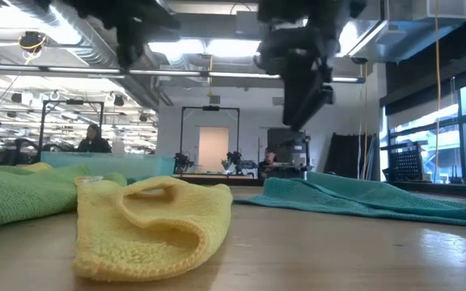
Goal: Fold microfiber towels
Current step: Fold the blue microfiber cloth
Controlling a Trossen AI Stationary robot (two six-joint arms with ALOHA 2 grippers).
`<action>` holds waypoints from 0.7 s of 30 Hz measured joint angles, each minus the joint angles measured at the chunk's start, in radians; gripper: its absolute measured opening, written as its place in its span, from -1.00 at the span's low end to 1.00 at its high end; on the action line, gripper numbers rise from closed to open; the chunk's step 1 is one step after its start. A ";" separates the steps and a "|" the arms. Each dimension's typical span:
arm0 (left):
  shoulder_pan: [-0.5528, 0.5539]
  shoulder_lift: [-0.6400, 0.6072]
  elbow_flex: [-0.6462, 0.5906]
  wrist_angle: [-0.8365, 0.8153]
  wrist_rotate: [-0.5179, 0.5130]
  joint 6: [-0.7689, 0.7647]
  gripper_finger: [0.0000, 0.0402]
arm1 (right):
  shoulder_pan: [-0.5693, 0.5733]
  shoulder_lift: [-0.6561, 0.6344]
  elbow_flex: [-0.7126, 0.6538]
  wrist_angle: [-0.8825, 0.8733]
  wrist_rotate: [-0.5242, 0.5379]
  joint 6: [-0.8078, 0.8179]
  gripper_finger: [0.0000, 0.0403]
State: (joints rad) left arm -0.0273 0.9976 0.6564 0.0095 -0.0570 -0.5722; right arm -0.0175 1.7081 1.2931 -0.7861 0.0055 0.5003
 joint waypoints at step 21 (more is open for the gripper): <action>0.010 0.879 0.110 0.653 0.244 -0.021 -0.59 | 0.088 0.023 -0.188 0.281 0.123 0.195 -0.17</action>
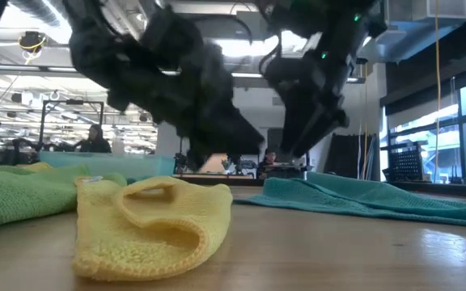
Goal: Fold microfiber towels
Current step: Fold the blue microfiber cloth
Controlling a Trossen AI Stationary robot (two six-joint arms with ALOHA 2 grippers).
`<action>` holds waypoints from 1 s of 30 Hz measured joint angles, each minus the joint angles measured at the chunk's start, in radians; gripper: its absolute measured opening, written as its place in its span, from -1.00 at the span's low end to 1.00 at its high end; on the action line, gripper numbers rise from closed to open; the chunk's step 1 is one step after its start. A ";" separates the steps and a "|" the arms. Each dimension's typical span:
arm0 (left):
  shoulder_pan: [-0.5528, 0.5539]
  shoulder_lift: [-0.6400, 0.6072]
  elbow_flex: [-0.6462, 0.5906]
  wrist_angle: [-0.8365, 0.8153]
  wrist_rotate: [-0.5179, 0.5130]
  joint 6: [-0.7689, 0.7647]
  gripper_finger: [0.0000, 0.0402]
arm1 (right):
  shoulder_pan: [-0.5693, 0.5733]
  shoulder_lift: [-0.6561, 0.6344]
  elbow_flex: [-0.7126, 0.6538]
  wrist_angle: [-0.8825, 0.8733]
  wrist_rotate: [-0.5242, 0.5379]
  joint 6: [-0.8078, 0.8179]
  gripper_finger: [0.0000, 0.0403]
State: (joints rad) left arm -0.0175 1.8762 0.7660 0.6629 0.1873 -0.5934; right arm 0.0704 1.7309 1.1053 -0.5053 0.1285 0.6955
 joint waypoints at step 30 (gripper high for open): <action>-0.035 0.096 0.084 -0.171 0.000 0.031 -0.59 | -0.004 0.139 0.001 0.063 -0.067 -0.046 -0.24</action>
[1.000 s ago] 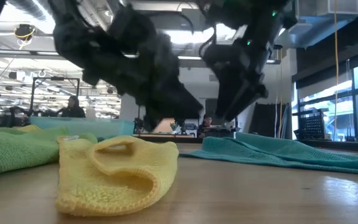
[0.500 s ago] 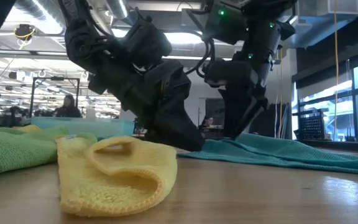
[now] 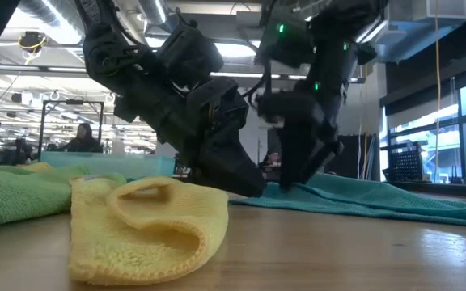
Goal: Fold microfiber towels
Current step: Fold the blue microfiber cloth
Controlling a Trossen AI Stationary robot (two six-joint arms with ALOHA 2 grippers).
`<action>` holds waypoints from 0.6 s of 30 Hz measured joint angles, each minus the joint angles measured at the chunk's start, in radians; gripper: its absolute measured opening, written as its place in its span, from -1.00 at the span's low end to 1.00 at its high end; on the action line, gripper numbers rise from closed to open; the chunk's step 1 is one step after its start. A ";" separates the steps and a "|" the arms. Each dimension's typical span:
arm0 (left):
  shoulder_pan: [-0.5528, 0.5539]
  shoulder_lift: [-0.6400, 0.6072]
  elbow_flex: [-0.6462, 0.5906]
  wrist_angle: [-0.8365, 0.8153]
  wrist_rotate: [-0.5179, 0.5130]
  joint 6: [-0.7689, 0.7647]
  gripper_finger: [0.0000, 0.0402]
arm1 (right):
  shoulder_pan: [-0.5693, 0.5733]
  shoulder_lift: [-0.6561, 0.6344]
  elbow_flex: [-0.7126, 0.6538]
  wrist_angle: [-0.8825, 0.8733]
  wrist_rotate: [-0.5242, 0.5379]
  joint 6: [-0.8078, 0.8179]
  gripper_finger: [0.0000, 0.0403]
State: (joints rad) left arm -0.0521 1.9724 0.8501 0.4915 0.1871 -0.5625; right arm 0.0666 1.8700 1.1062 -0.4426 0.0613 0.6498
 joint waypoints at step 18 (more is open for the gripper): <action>-0.013 0.000 0.001 -0.051 0.015 -0.023 -0.59 | -0.019 -0.007 -0.001 -0.107 -0.037 -0.065 -0.60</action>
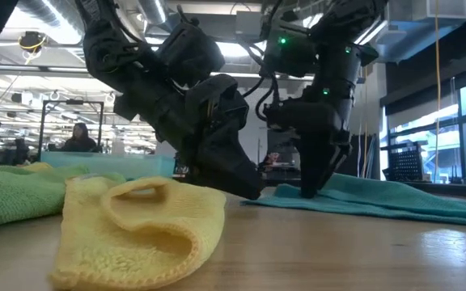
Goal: Fold microfiber towels
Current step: Fold the blue microfiber cloth
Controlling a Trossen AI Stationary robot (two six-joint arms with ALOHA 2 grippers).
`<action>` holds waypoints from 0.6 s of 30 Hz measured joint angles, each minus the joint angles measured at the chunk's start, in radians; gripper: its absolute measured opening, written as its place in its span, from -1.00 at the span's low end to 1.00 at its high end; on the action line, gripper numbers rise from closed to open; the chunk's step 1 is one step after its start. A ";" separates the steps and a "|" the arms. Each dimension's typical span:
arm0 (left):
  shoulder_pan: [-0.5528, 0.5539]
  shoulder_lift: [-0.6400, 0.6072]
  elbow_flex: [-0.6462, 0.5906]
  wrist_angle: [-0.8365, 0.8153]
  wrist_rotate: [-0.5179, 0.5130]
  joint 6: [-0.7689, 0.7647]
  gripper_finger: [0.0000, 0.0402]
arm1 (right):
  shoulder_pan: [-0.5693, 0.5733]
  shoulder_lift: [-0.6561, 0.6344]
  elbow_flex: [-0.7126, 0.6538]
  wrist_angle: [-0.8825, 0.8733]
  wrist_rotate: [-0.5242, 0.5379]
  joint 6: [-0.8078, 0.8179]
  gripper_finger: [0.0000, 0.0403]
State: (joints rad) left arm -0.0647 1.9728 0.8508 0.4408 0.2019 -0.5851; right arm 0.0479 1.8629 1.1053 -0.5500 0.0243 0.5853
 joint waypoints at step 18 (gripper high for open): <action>-0.023 0.001 -0.001 -0.021 0.004 0.012 -0.59 | 0.000 -0.040 0.010 -0.086 0.006 -0.021 -0.65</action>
State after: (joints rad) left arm -0.0874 1.9737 0.8494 0.4193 0.2063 -0.5728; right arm 0.0479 1.8229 1.1149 -0.6356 0.0300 0.5647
